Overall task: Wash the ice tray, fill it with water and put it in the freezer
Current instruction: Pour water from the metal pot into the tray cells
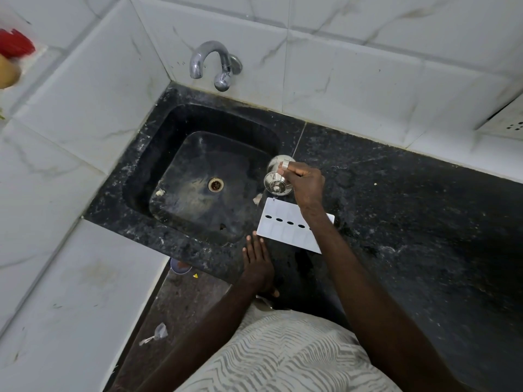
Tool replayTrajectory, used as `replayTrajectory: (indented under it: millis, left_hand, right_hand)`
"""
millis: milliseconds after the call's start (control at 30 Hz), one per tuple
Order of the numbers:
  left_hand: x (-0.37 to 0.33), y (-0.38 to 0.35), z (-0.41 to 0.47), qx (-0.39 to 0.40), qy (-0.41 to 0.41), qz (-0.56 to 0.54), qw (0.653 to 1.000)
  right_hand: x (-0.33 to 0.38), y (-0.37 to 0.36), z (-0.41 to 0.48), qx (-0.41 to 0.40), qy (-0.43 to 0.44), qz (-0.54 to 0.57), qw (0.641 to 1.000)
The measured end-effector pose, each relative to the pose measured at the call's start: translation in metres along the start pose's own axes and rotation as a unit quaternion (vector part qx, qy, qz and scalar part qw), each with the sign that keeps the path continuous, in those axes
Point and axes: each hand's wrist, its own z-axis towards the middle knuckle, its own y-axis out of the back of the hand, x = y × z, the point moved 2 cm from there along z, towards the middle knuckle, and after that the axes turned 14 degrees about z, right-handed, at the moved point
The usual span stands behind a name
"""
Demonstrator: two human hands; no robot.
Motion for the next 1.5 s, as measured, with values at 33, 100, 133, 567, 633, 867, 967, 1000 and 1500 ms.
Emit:
replayTrajectory:
  millis: [33, 100, 133, 567, 633, 867, 967, 1000, 1500]
  left_hand:
    - [0.000, 0.000, 0.000, 0.001, 0.000, -0.001, 1.000]
    - [0.000, 0.000, 0.000, 0.002, 0.003, 0.000, 1.000]
    - [-0.001, 0.000, 0.000, 0.003, 0.005, 0.001, 1.000]
    - [0.000, 0.000, 0.003, 0.022, -0.004, -0.009, 1.000]
    - [-0.001, 0.001, 0.003, 0.023, -0.001, -0.008, 1.000]
    - [-0.003, 0.004, 0.000, 0.021, 0.005, -0.007, 1.000]
    - [-0.002, 0.004, -0.001, 0.018, 0.005, -0.010, 1.000]
    - [-0.002, 0.004, -0.001, 0.015, 0.006, -0.008, 1.000]
    - [-0.002, -0.003, 0.004, 0.022, 0.015, -0.023, 0.999]
  right_hand:
    - [0.000, 0.000, 0.000, 0.001, 0.001, 0.002, 1.000]
    - [0.000, 0.000, 0.001, 0.003, 0.002, 0.005, 1.000]
    - [0.000, 0.000, 0.001, 0.003, 0.004, 0.006, 1.000]
    - [0.003, 0.000, 0.000, 0.008, 0.005, -0.001, 1.000]
    - [0.003, 0.001, 0.001, 0.006, 0.004, -0.002, 1.000]
    - [0.004, 0.006, 0.004, -0.015, -0.030, 0.029, 0.999]
    - [0.007, 0.010, 0.006, -0.049, -0.065, 0.064, 0.995]
    - [0.008, 0.012, 0.007, -0.060, -0.083, 0.082, 0.991]
    - [0.008, 0.131, -0.008, -0.211, -0.182, 0.189, 0.942]
